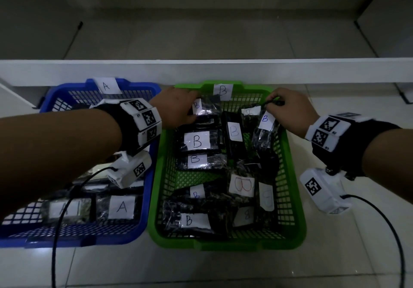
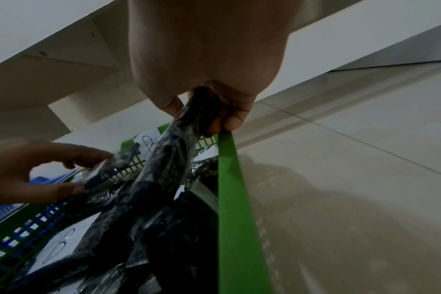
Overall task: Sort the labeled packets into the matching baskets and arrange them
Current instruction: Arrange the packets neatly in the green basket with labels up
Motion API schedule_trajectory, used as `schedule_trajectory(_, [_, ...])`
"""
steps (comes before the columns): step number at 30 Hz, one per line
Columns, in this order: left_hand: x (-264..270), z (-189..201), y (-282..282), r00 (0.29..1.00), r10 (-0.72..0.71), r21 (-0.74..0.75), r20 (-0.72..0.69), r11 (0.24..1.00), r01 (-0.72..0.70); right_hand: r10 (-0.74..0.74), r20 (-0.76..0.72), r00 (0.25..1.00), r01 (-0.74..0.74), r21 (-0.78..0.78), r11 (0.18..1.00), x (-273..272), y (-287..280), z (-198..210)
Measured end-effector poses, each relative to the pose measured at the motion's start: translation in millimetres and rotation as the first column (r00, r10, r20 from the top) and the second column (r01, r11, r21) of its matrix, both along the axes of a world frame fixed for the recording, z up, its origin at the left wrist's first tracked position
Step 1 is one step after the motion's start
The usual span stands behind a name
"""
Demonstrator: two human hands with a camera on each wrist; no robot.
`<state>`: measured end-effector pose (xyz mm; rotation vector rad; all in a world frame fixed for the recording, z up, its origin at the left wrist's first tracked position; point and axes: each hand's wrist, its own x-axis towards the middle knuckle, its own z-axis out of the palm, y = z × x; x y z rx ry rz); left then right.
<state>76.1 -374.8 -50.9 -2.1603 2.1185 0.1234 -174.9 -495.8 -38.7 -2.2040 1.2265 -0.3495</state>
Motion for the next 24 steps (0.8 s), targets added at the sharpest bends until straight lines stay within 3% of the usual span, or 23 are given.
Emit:
schedule_trajectory(3, [-6, 16, 6, 0.984, -0.141, -0.037, -0.106, 0.99, 0.138, -0.011, 0.012, 1.0, 0.011, 0.0, 1.0, 0, 0, 1])
schedule_trajectory(5, [-11, 19, 16, 0.959, -0.23, 0.1, -0.163, 0.964, 0.248, -0.038, 0.032, 0.999, 0.038, 0.0, 0.999, -1, 0, 1])
schedule_trajectory(10, [-19, -1, 38, 0.938, -0.343, 0.28, -0.04, 0.898, 0.34, -0.068, 0.042, 0.997, 0.069, -0.019, 0.997, -1, -4, 2])
schedule_trajectory(17, [-22, -7, 37, 0.974, -0.213, 0.182, 0.077, 0.964, 0.196, -0.086, 0.068, 0.994, 0.086, -0.002, 0.996, -1, -6, 4])
schedule_trajectory(20, [-31, 1, 34, 0.963, -0.24, 0.136, 0.12, 0.965, 0.223, -0.144, 0.151, 0.978, 0.143, 0.022, 0.99, -2, -12, 13])
schedule_trajectory(24, [-71, 12, 20, 0.925, -0.366, 0.096, -0.105, 0.922, 0.376, -0.282, 0.233, 0.931, 0.288, 0.011, 0.958, -8, -23, 22])
